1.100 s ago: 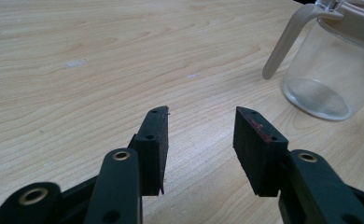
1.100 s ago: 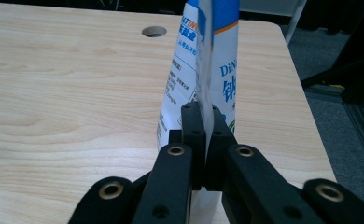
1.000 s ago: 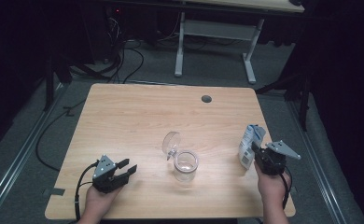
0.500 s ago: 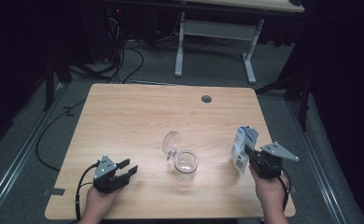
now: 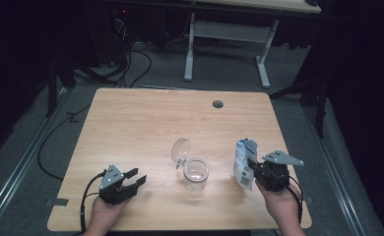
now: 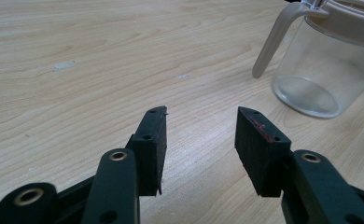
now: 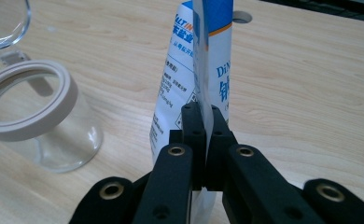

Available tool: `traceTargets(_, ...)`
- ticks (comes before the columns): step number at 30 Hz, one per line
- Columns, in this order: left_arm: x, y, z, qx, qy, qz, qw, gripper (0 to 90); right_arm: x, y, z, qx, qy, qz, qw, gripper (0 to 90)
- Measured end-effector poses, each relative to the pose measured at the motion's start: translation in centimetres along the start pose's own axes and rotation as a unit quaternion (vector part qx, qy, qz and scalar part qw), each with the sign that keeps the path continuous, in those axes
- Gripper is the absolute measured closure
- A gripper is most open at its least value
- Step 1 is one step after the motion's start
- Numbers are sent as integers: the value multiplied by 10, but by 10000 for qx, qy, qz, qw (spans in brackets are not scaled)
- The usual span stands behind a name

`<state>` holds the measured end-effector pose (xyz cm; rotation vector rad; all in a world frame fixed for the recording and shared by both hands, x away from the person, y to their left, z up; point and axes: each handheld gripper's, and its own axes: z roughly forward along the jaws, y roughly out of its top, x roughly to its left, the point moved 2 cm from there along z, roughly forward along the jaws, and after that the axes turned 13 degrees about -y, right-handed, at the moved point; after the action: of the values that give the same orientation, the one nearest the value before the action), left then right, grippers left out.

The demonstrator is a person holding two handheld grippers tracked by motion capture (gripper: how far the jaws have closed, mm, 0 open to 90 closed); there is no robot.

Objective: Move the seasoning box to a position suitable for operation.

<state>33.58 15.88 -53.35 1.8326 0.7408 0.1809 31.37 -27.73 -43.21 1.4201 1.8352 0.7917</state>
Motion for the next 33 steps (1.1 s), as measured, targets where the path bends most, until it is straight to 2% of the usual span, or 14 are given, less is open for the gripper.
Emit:
traceTargets(8, 1, 1, -2, -56, -15, 5, 10000, 537, 11, 4, 2, 392, 59, -265, 9989, 900)
traceTargets(13, 0, 0, -1, -45, -34, 18, 10000, 537, 15, 5, 3, 560, 149, -519, 9970, 900)
traceTargets(21, 0, 0, 0, -45, -59, 30, 10000, 533, 15, 8, 4, 921, 385, -647, 9929, 900)
traceTargets(28, -1, 0, 0, -27, -87, 58, 9999, 533, 13, 13, 1, 1156, 450, -708, 9897, 900)
traceTargets(33, -2, 0, 0, -35, -101, 70, 9999, 533, 13, 15, 1, 1474, 484, -734, 9852, 900)
